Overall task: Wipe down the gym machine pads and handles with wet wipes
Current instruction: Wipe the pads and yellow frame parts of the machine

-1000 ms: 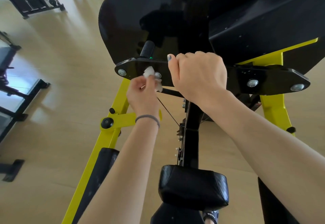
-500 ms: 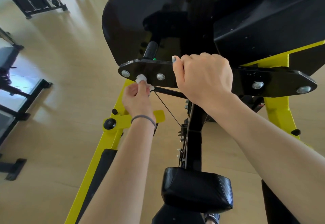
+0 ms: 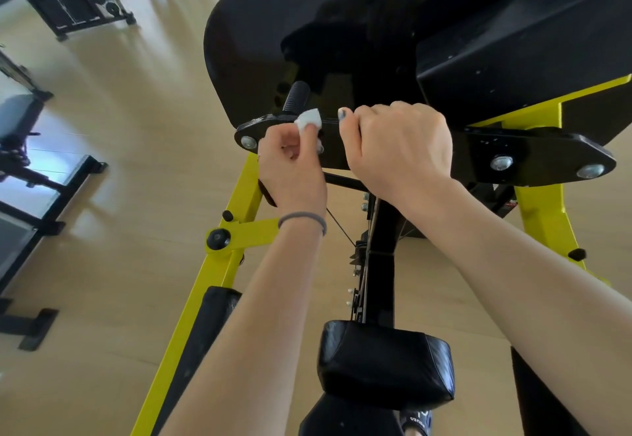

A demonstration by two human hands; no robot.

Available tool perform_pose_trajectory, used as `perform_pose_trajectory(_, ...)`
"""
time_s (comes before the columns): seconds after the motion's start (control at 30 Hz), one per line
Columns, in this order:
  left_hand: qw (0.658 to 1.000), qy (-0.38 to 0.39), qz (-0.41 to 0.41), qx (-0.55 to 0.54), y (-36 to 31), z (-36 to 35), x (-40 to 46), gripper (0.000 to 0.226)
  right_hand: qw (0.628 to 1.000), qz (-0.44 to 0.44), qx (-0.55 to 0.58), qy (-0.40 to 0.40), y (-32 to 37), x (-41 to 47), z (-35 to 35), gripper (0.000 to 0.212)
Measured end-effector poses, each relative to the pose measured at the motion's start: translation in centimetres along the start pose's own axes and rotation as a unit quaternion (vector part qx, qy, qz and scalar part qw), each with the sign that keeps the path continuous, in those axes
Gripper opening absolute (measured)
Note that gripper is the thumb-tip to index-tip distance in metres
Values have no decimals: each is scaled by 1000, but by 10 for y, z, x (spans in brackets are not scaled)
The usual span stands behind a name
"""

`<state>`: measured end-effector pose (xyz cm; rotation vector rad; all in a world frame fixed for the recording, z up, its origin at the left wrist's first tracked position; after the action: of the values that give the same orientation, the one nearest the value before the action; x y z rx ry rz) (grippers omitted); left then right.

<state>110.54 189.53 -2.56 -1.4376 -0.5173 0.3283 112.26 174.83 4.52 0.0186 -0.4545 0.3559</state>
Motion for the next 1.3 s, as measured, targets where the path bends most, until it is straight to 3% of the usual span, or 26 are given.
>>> perform_pose_trajectory(0.17, 990, -113, 77, -37, 23, 39, 13, 21, 1000, 1, 0, 0, 0, 1, 1, 57)
perform_pose_trajectory(0.27, 998, -20, -20, 49, 2, 12, 6, 19, 1000, -4, -2, -8, 0, 0, 1, 57)
perform_pose_trajectory(0.33, 985, 48, -99, 131, -15, -13, -4, 11, 1000, -9, 9, -9, -2, -1, 3, 59)
perform_pose_trajectory(0.4, 973, 58, -138, 173, -23, -19, -4, 10, 999, -16, 40, 8, -5, -1, 4, 62)
perform_pose_trajectory(0.5, 974, 22, -133, 181, -21, -4, 4, 14, 994, -27, 94, 54, -13, 0, 2, 65)
perform_pose_trajectory(0.6, 985, -29, -84, 146, -15, 8, 5, 12, 975, -30, 214, 41, -20, -2, 9, 59)
perform_pose_trajectory(0.67, 978, 1, -128, 165, -28, -9, -6, 10, 947, -34, 318, 17, -27, -7, 20, 51)
perform_pose_trajectory(0.73, 960, 83, -184, 196, -42, -43, -20, 9, 922, -72, 381, -8, -46, -17, 31, 46)
perform_pose_trajectory(0.83, 957, 112, -186, 193, -50, -67, -33, 10, 892, -150, 425, -48, -93, -43, 37, 45)
perform_pose_trajectory(0.93, 960, 119, -208, 148, -71, -67, -36, 8, 874, -218, 429, -61, -145, -73, 32, 45)
perform_pose_trajectory(1.07, 914, 181, -335, 144, -131, -91, -68, 11, 919, -236, 311, -49, -186, -102, 23, 49)
perform_pose_trajectory(1.17, 922, 260, -254, 135, -109, -132, -95, 15, 932, -248, 264, 12, -198, -106, 2, 49)
perform_pose_trajectory(1.23, 940, 299, -106, 124, -57, -156, -109, 13, 936, -244, 249, 48, -197, -105, -13, 46)
perform_pose_trajectory(1.3, 952, 283, 116, 13, 1, -167, -116, 18, 943, -238, 231, 38, -195, -107, -18, 46)
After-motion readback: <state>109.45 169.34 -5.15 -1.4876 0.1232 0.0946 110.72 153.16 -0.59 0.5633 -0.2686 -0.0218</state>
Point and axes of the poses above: each hand's wrist, its own x-axis towards the middle knuckle, its own z-axis out of the back of the hand, y = z × x, the point moved 8 cm from there along x, towards the middle knuckle, and after that the axes turned 12 degrees about y, right-handed, at the moved point
